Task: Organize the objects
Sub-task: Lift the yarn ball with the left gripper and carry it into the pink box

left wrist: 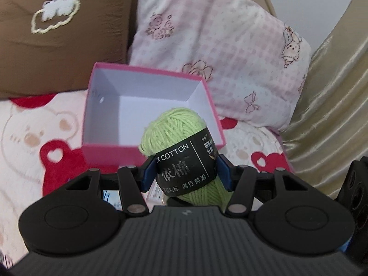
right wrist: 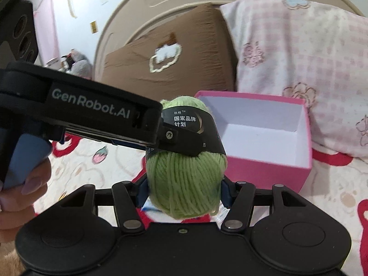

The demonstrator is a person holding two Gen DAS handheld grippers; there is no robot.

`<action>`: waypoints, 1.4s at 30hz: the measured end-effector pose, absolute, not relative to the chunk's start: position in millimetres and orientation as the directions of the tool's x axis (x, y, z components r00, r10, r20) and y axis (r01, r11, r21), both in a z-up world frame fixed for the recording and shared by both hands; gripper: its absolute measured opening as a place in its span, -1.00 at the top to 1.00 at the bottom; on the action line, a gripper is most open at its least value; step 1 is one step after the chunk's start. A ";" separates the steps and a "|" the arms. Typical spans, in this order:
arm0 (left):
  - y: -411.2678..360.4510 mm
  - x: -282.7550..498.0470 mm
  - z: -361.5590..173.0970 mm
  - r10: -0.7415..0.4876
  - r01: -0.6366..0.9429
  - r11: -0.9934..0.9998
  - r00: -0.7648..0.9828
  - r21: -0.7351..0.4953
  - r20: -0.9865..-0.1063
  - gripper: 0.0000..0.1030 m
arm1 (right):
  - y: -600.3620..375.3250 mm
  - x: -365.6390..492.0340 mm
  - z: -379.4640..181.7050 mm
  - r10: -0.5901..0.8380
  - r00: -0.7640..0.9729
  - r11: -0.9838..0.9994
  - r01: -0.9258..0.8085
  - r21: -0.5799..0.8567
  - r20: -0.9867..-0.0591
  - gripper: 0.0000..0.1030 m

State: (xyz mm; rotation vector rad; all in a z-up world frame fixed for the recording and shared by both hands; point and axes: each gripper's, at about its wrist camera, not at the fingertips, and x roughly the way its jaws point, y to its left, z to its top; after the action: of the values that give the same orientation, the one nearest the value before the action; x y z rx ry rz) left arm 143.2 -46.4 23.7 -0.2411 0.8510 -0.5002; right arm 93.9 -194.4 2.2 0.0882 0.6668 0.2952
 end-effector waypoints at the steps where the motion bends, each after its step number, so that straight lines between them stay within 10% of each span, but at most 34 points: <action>1: -48.9 151.3 23.4 -0.521 0.333 0.854 0.544 -0.401 -0.658 -0.06 | -197.2 100.4 3.0 0.290 0.749 0.957 -0.234 0.171 -0.596 -0.23; 22: -101.5 309.7 -24.5 -0.558 0.364 0.829 0.495 -0.424 -0.666 -0.07 | -271.0 213.0 -49.9 0.231 0.840 0.910 -0.009 0.414 -0.491 -0.22; 42: -118.8 375.1 -94.8 -0.648 0.293 0.761 0.375 -0.579 -0.663 -0.13 | -268.4 267.2 -76.4 -0.010 0.753 1.000 0.011 -0.002 -0.658 -0.19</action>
State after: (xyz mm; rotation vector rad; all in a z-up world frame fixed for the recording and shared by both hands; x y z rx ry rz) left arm 375.1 -118.8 -94.8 -0.3980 1.0203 -0.6231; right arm 267.2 -268.4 -76.4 0.0024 0.7180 -0.0116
